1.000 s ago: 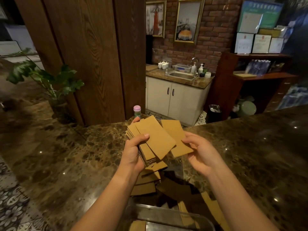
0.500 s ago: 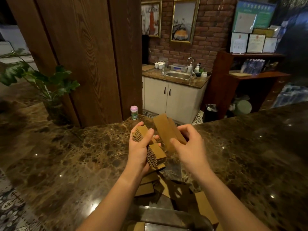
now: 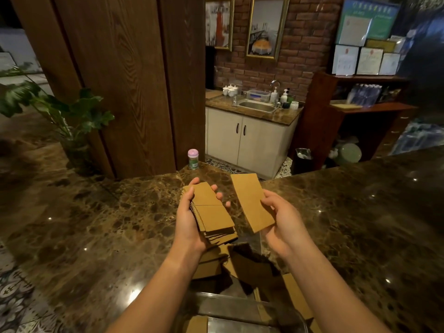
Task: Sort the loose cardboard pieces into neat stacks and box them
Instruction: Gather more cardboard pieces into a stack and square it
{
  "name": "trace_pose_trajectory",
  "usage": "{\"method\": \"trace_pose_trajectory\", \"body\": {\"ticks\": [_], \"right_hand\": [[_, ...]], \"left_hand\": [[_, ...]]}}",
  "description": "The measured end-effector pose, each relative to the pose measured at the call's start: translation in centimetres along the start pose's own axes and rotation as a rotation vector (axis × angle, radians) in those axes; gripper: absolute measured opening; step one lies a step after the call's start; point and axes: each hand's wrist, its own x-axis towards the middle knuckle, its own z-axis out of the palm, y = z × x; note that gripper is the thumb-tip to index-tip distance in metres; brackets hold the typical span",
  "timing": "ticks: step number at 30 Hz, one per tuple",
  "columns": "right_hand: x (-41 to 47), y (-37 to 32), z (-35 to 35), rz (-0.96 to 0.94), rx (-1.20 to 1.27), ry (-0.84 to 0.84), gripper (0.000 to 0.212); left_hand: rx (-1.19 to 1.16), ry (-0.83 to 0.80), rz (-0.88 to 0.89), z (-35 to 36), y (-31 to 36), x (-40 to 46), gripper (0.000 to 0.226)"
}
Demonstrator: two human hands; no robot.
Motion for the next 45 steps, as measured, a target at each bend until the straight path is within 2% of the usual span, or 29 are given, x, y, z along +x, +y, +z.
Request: {"method": "trace_pose_trajectory", "body": {"ticks": [2,3,6,8,11,13,15,18,20,22,25,26,27,30,31,33,36,37,39,41,43,45], "right_hand": [[0.0,0.4,0.2,-0.126,-0.07,-0.007,0.033],[-0.1,0.9,0.3,-0.254,-0.211,0.001,0.037],[-0.1,3.1,0.7,-0.68,-0.886,-0.028,0.043],[-0.3,4.5,1.3,-0.735,-1.14,-0.173,0.048],[-0.6,4.8,1.2,-0.652,-1.186,-0.448,0.084],[-0.1,4.5,0.7,-0.777,-1.206,-0.489,0.079],[0.5,4.4,0.6,-0.867,-1.251,-0.425,0.063],[1.6,4.5,1.2,-0.762,-1.233,-0.43,0.038],[2.6,4.8,1.6,-0.679,-1.158,-0.426,0.031],[4.1,4.9,1.9,-0.573,-1.063,-0.395,0.036],[7.3,5.3,1.5,-0.278,-0.814,-0.321,0.058],[8.5,5.9,1.1,-0.205,-0.826,-0.31,0.064],[9.6,6.5,0.6,-0.177,-0.957,-0.337,0.067],[12.5,9.2,0.4,-0.172,-1.531,-0.587,0.062],[13.0,9.9,0.7,-0.104,-1.643,-0.649,0.065],[13.7,11.1,1.4,0.038,-1.808,-0.725,0.085],[13.8,12.4,2.0,-0.033,-1.983,-0.708,0.11],[13.7,12.6,2.0,-0.057,-2.021,-0.684,0.113],[13.6,12.6,2.0,0.039,-2.002,-0.649,0.113],[13.6,12.3,1.6,0.152,-1.897,-0.619,0.097],[13.2,11.7,0.8,0.15,-1.813,-0.592,0.08],[12.8,11.0,0.1,0.147,-1.716,-0.559,0.075]], "left_hand": [[0.031,-0.012,-0.015,0.2,-0.2,0.1,0.039],[0.063,-0.01,-0.025,0.3,-0.4,0.2,0.039],[0.104,-0.01,-0.047,0.7,-1.3,0.5,0.034],[0.123,0.005,-0.038,0.5,-1.6,0.5,0.036],[0.115,-0.034,-0.056,-0.8,-0.7,0.2,0.034],[0.085,-0.047,-0.075,-1.7,0.1,0.2,0.039],[0.04,-0.072,-0.101,-2.4,0.7,0.2,0.05],[-0.01,-0.13,-0.18,-3.2,1.4,0.1,0.053],[-0.009,-0.124,-0.22,-3.7,2.2,0.4,0.051],[0.017,-0.045,-0.175,-4.7,3.4,1.0,0.049],[-0.022,0.129,-0.075,-6.9,5.6,1.9,0.047],[-0.037,0.178,-0.064,-7.8,6.2,1.9,0.048],[-0.037,0.217,-0.055,-8.7,6.7,2.0,0.045],[-0.003,0.274,-0.025,-10.5,7.1,2.2,0.026],[0.01,0.282,-0.027,-10.7,7.0,2.2,0.021],[0.048,0.302,-0.047,-11.2,6.7,2.3,0.021],[0.091,0.35,-0.093,-11.6,6.5,2.6,0.029],[0.096,0.365,-0.112,-11.5,6.4,2.6,0.039],[0.104,0.377,-0.151,-11.3,6.1,2.5,0.051],[0.099,0.389,-0.172,-11.0,5.7,2.3,0.054],[0.097,0.406,-0.184,-10.7,5.3,2.2,0.054],[0.095,0.413,-0.186,-10.3,5.0,2.2,0.052]]}}
